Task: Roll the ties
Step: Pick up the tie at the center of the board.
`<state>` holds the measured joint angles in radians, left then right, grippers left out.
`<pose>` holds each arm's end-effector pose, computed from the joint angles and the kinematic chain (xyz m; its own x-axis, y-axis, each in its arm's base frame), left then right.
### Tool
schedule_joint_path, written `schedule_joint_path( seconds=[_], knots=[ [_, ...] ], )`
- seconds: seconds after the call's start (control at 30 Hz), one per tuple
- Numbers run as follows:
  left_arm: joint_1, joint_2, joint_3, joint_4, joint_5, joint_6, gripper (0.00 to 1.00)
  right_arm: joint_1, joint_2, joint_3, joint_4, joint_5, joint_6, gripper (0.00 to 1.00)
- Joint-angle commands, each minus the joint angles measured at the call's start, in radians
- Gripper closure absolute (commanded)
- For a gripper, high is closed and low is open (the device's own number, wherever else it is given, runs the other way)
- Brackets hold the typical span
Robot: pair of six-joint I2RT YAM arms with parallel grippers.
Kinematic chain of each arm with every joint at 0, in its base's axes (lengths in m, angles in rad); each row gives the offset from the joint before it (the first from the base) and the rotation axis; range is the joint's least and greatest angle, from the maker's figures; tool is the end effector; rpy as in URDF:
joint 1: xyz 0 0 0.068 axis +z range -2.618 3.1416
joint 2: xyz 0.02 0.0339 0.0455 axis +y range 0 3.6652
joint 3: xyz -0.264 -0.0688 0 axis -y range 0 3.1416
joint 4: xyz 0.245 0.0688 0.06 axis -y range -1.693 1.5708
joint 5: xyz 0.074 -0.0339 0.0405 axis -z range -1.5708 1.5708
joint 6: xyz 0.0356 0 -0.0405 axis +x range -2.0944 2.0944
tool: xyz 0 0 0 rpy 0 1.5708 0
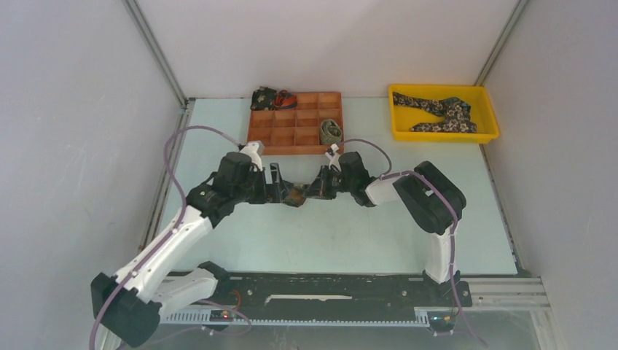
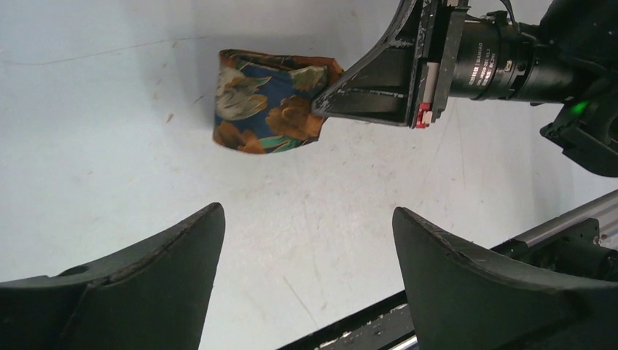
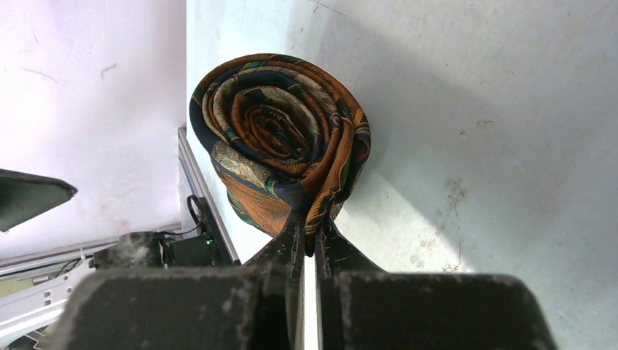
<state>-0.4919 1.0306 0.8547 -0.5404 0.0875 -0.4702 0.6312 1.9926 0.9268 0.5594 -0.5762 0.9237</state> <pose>0.1911 -0.1059 0.2842 -0.7554 -0.1073 -0.6464 0.2090 0.8955 -0.3929 0.3034 0.2458 0.1186 -0.9378 0.1432 -0.3164 -0.2178 0.4670 0.8570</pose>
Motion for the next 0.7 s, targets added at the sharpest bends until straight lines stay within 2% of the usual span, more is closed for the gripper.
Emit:
schedule_joint_path(
  seconds=[0.0, 0.33, 0.47, 0.53, 0.67],
  knots=[
    [0.006, -0.128, 0.050, -0.132, -0.083, 0.024, 0.09, -0.011, -0.057, 0.021, 0.043, -0.025, -0.026, 1.00],
    [0.006, -0.316, 0.067, -0.263, -0.202, 0.103, 0.08, -0.060, -0.074, 0.068, 0.040, -0.064, -0.018, 1.00],
    [0.007, -0.369, 0.055, -0.289, -0.221, 0.131, 0.07, -0.086, -0.081, 0.124, -0.023, -0.074, -0.045, 1.00],
    [0.006, -0.390, 0.052, -0.293, -0.229, 0.132, 0.03, -0.101, -0.082, 0.154, -0.057, -0.076, -0.059, 1.00],
    [0.006, -0.426, 0.055, -0.299, -0.243, 0.129, 0.00, -0.128, -0.076, 0.247, -0.179, -0.062, -0.115, 1.00]
  ],
)
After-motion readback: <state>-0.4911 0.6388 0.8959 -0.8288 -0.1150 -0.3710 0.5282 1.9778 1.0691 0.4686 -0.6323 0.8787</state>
